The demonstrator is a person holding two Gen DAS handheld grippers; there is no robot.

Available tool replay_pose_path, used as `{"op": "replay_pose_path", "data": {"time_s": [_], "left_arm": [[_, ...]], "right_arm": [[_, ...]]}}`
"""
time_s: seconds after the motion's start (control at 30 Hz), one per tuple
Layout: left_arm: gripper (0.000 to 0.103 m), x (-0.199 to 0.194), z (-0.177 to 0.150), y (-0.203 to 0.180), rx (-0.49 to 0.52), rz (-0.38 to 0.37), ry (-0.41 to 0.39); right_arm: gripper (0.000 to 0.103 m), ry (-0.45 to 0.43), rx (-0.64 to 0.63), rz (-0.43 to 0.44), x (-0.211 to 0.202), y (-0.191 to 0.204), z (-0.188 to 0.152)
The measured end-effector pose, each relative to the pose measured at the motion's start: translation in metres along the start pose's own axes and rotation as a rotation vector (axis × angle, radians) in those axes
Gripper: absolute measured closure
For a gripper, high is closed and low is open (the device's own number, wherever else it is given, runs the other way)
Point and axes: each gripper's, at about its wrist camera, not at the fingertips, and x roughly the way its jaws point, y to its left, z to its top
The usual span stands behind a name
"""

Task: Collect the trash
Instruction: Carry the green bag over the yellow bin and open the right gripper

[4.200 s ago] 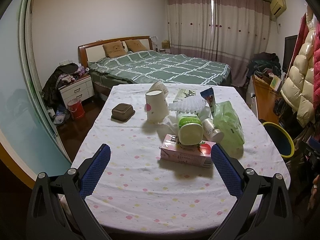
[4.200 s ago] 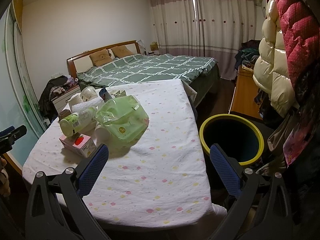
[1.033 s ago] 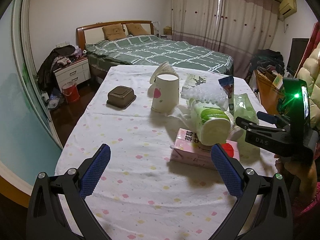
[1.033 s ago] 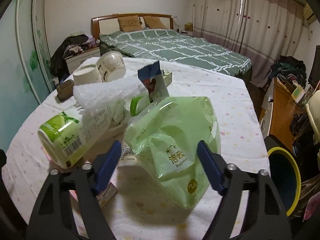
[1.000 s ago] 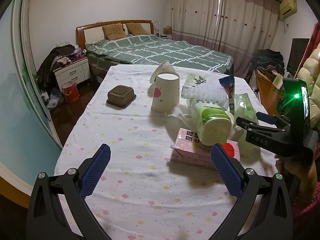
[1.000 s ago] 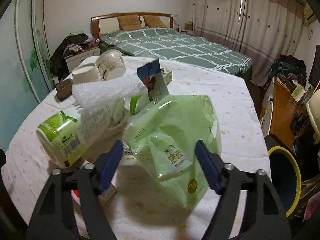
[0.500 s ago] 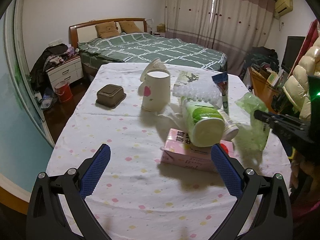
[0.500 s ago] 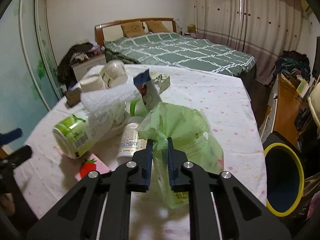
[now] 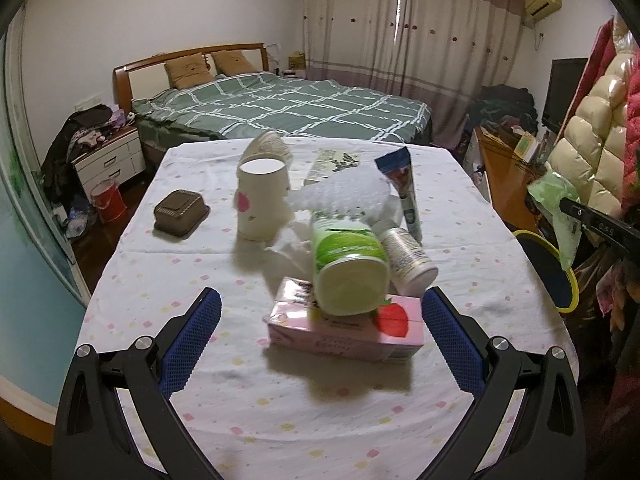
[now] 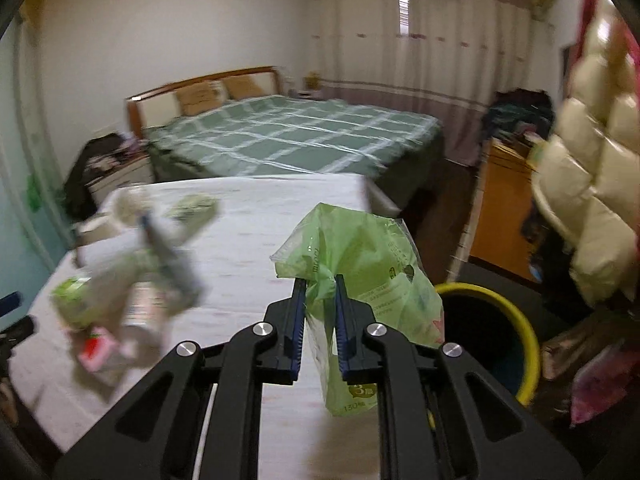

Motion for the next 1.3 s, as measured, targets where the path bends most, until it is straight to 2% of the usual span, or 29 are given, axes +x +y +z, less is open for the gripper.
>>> {"op": "replay_pose_path", "data": {"time_s": [0.13,0.23,0.47,0.53,0.73,0.8,1.1,1.3], "left_arm": [[0.004,0.006,0.004,-0.011,0.015,-0.002,0.012],[0.004,0.008,0.008,-0.017,0.024,0.002,0.017],[0.004,0.016,0.014,-0.030,0.039,0.016,0.031],[0.004,0.019,0.015,-0.033,0.043,0.016,0.039],[0.004,0.028,0.014,-0.036,0.044,0.031,0.054],[0.004,0.031,0.014,-0.034,0.038,0.035,0.060],[0.004,0.033,0.013,-0.027,0.023,0.037,0.062],[0.004,0.034,0.018,-0.028,0.025,0.030,0.055]], "right_arm": [[0.090,0.069,0.067,-0.075,0.031,-0.050,-0.009],[0.089,0.128,0.113,-0.099,0.056,-0.083,-0.020],[0.080,0.212,0.179,-0.143,0.098,-0.126,-0.041],[0.069,0.228,0.191,-0.155,0.104,-0.133,-0.046],[0.058,0.251,0.210,-0.187,0.109,-0.141,-0.058],[0.057,0.253,0.198,-0.205,0.109,-0.141,-0.060],[0.053,0.246,0.248,-0.130,0.101,-0.144,-0.055],[0.049,0.223,0.233,-0.142,0.092,-0.138,-0.053]]}}
